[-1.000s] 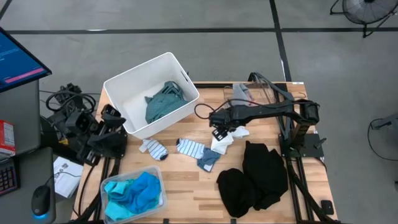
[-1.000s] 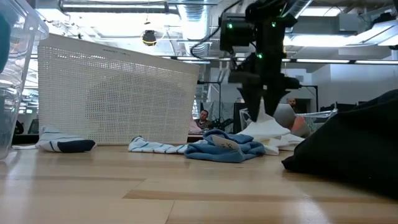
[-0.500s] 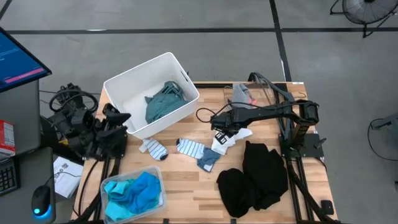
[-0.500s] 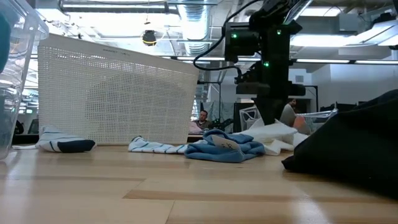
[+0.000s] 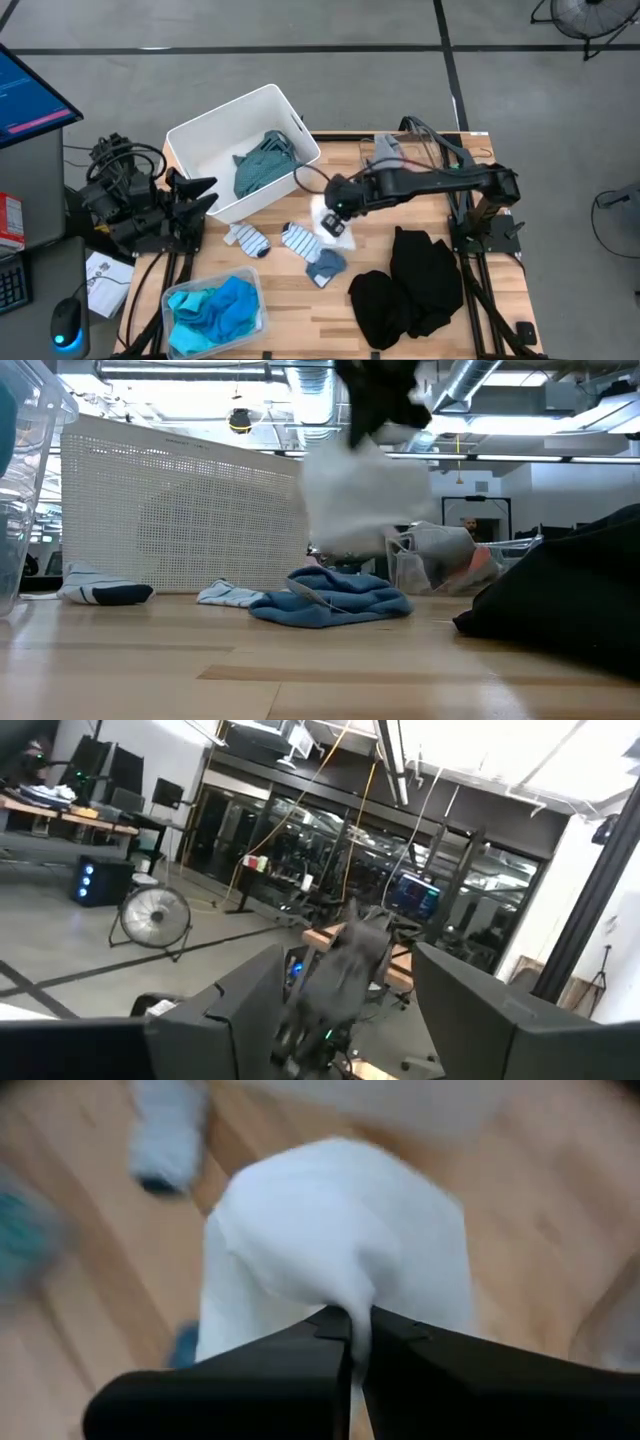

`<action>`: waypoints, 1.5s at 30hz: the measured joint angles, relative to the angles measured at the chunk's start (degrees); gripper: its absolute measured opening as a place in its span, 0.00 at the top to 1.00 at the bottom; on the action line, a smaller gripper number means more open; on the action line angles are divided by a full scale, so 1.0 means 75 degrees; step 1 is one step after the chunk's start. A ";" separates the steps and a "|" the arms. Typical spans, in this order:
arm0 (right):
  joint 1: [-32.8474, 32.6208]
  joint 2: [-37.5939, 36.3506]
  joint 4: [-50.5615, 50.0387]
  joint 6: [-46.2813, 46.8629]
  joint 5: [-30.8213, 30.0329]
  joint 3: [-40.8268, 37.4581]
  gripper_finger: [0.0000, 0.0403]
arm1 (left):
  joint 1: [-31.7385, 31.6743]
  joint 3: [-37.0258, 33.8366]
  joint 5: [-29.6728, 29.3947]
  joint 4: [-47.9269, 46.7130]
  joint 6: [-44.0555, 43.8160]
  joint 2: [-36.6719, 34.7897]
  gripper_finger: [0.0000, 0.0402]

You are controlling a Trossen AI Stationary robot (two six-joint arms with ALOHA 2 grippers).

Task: Pick & Place Cloths
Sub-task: Put the white underwear into the bottom transparent bin

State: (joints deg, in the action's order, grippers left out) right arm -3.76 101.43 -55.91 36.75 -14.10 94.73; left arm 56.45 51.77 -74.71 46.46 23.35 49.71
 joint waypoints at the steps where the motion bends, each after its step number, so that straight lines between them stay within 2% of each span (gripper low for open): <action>1: -0.0049 0.0001 -0.0114 -0.0091 -0.0128 0.0369 1.00 | 0.0000 0.0000 -0.0001 0.0005 -0.0010 -0.0003 0.48; 6: -0.0207 -0.0009 -0.0115 -0.0468 -0.0862 0.1979 1.00 | 0.0000 0.0000 -0.0045 0.0000 -0.0333 0.0001 0.48; 12: -0.0020 0.0008 -0.0348 -0.0580 -0.2043 0.3155 1.00 | 0.0160 0.0000 -0.0047 -0.0016 -0.0448 0.0202 0.48; 14: 0.0108 -0.0003 -0.0348 -0.0611 -0.2191 0.3385 1.00 | 0.0264 0.0000 -0.0045 -0.0032 -0.0635 0.0313 0.48; 19: 0.0362 0.0012 0.0008 -0.0714 -0.2233 0.3613 1.00 | 0.0601 0.0000 -0.0104 -0.0056 -0.0976 0.0656 0.48; 23: 0.0199 0.0012 0.1096 -0.1529 -0.1918 0.3614 1.00 | 0.1046 0.0000 -0.0219 -0.0070 -0.0983 0.0973 0.48; 27: -0.0354 0.0012 0.1787 -0.1602 -0.1159 0.3620 1.00 | 0.1660 0.0000 -0.0207 -0.0088 -0.1331 0.1289 0.48; 31: -0.1121 0.0065 0.2251 -0.1558 -0.1122 0.3623 1.00 | 0.2284 0.0000 -0.0219 -0.0086 -0.1600 0.1539 0.48; 34: -0.1690 0.0202 0.2462 -0.1667 -0.1122 0.3605 1.00 | 0.2524 -0.0003 -0.0508 -0.0101 -0.1573 0.1640 0.48; 37: -0.2181 0.0400 0.2683 -0.1781 -0.1125 0.3629 1.00 | 0.2461 -0.0003 -0.0913 -0.0077 -0.1492 0.1623 0.48; 40: -0.2598 0.0526 0.2580 -0.1781 -0.1170 0.3611 1.00 | 0.2092 -0.0003 -0.0852 -0.0074 -0.1453 0.1594 0.48; 42: -0.2803 0.0648 0.2609 -0.1778 -0.1214 0.3626 1.00 | 0.1786 -0.0003 -0.0472 -0.0081 -0.1147 0.1611 0.48; 45: -0.3108 0.0837 0.2561 -0.1605 -0.1222 0.3615 1.00 | 0.1272 -0.0003 0.0619 -0.0124 -0.0496 0.1709 0.46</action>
State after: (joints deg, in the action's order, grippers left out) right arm -27.08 107.71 -36.70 24.72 -23.27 121.84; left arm 65.99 51.75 -70.07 45.53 19.63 62.53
